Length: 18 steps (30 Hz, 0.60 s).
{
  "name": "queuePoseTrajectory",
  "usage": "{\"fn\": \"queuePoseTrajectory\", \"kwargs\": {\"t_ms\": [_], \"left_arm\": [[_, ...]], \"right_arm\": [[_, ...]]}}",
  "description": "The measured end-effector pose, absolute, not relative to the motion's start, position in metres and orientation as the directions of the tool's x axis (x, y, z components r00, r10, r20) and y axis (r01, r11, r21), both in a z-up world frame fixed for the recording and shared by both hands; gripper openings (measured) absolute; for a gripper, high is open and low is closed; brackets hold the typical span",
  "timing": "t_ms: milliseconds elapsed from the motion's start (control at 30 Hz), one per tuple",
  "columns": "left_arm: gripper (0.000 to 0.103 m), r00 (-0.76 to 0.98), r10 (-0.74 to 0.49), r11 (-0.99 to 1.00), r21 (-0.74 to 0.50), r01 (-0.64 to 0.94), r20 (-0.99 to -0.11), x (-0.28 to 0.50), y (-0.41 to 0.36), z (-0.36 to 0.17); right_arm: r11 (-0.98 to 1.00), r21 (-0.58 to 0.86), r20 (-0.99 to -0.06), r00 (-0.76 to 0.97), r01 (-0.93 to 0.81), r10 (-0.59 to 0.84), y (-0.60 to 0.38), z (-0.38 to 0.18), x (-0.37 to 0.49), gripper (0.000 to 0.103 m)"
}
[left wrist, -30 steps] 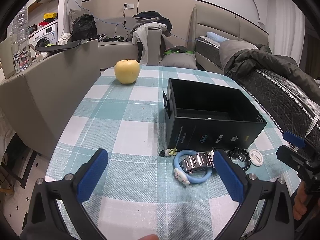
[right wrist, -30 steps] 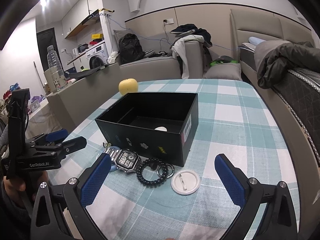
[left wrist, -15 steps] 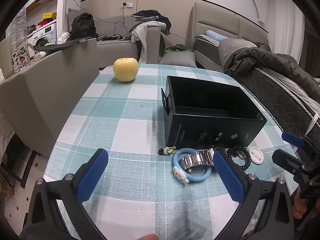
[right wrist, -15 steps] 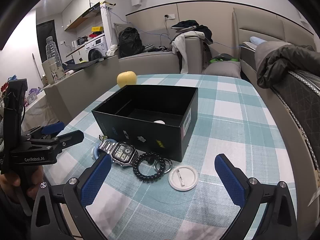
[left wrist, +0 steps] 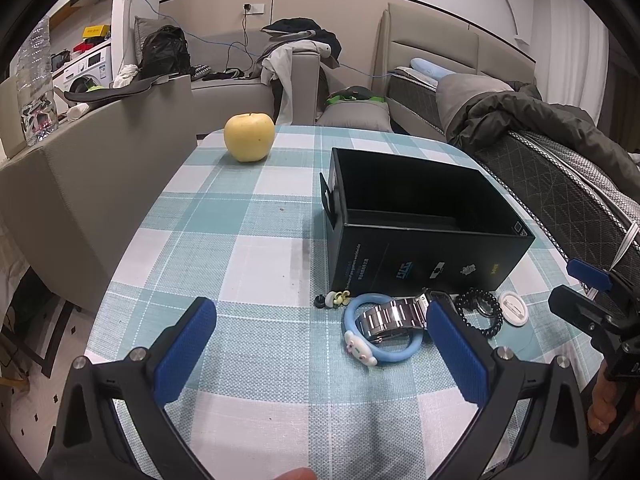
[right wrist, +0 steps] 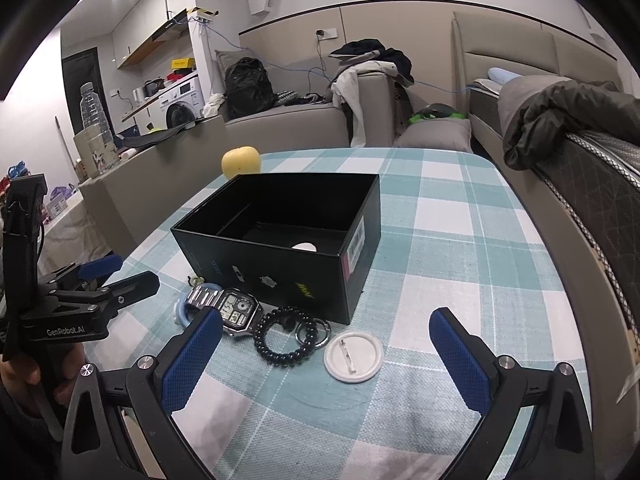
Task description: Organize jewelry
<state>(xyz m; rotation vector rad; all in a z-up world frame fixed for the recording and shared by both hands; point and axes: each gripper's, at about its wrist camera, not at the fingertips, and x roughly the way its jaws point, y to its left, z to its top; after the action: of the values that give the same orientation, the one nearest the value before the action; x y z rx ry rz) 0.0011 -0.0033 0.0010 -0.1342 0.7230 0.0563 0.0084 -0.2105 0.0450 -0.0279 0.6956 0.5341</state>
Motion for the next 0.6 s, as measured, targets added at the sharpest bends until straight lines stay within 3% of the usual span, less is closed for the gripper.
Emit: {"fn": "queuePoseTrajectory", "kwargs": {"t_ms": [600], "left_arm": [[0.102,0.738,-0.014,0.993,-0.098,-0.070,-0.675,0.0033,-0.0110,-0.0020]], "right_arm": [[0.873,0.140,-0.680,0.596,-0.467,0.428,-0.2135,0.0357,0.0175,0.099]]}}
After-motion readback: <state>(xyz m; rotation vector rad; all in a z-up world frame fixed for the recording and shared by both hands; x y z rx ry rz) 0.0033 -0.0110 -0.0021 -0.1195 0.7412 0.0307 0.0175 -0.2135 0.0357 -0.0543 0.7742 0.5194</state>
